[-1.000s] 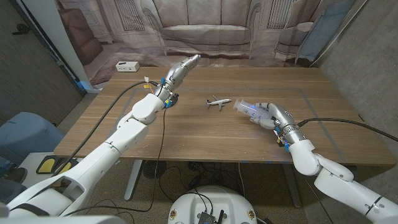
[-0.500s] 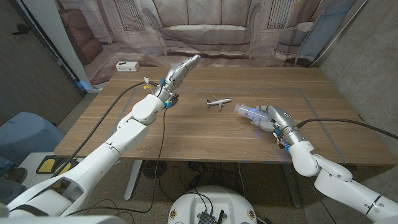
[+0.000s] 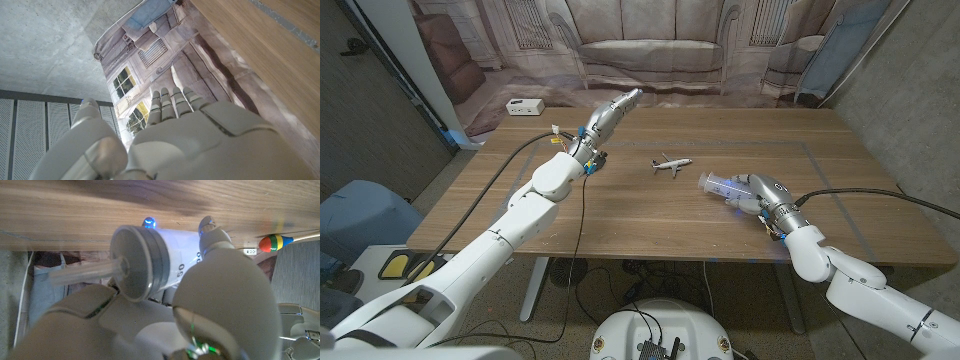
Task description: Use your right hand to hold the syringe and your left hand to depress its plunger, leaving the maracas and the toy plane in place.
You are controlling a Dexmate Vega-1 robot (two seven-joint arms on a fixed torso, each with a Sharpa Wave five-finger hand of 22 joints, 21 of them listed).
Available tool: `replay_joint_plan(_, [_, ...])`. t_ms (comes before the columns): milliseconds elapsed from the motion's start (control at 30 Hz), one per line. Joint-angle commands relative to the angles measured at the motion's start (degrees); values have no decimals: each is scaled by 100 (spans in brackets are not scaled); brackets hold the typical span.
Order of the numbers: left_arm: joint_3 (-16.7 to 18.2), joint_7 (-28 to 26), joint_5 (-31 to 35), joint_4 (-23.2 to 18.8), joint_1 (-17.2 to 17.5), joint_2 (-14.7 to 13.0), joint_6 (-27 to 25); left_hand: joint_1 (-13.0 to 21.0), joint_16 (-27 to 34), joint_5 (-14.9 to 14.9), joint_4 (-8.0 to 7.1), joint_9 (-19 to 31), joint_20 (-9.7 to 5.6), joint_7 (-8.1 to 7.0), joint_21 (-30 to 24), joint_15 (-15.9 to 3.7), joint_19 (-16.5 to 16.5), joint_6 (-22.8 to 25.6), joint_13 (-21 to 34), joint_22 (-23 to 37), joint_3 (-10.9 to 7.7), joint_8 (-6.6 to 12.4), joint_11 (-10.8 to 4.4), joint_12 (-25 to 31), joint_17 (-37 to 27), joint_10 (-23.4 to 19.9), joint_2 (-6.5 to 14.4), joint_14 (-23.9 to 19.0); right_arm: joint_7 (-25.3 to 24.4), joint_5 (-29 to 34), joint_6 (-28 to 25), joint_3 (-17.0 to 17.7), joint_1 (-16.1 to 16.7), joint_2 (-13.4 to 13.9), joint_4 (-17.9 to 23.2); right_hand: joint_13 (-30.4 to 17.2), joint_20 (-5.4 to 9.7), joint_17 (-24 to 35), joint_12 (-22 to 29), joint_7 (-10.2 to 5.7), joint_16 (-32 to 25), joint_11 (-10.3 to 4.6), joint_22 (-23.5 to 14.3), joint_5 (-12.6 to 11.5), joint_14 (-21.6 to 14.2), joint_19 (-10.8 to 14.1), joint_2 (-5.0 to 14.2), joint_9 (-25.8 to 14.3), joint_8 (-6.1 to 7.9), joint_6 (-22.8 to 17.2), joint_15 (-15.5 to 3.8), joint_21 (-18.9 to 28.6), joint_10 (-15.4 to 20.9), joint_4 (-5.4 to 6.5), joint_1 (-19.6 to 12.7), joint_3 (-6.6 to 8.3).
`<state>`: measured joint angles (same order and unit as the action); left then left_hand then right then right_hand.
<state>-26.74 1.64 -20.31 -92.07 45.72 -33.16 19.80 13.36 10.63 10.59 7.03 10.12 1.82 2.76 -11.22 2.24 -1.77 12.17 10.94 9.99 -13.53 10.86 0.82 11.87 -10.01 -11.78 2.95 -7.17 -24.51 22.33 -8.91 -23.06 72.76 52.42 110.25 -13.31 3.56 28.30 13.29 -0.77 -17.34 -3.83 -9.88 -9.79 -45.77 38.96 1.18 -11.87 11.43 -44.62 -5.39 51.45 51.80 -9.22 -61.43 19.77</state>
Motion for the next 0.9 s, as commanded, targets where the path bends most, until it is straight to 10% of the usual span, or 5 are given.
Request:
replay_joint_plan(33, [-5,24,-17,9,14,-1,23,66,-5,-6,7,10,50,9,-3,20,32,36,12,27,18,-18,-26,-4,-17,4,25,9,191,-1,-354,-123,-85,142,70,-13,333,16,-18,-373,47,-72,8,-35,68,-40,892,-25,19,-323,-217,-28,3,1021,826,1012])
replay_joint_plan(467, [13,-14,20,-55,45,-31,17,69,-4,-6,7,9,55,9,0,18,44,27,12,27,18,-20,-18,-6,-17,13,27,14,422,-101,-577,-276,-215,242,49,-25,242,60,-140,-524,137,-32,14,-18,416,-288,862,-23,18,-318,-80,-150,-411,921,847,974])
replay_joint_plan(900, [25,-52,64,-127,67,-60,-16,71,-3,-7,6,9,59,6,2,11,56,27,12,28,19,-19,-35,-5,-18,16,29,16,452,-222,-664,-345,-226,314,56,-35,76,104,-204,-590,179,25,22,10,726,-447,384,-13,-43,-186,145,-276,-847,632,955,592])
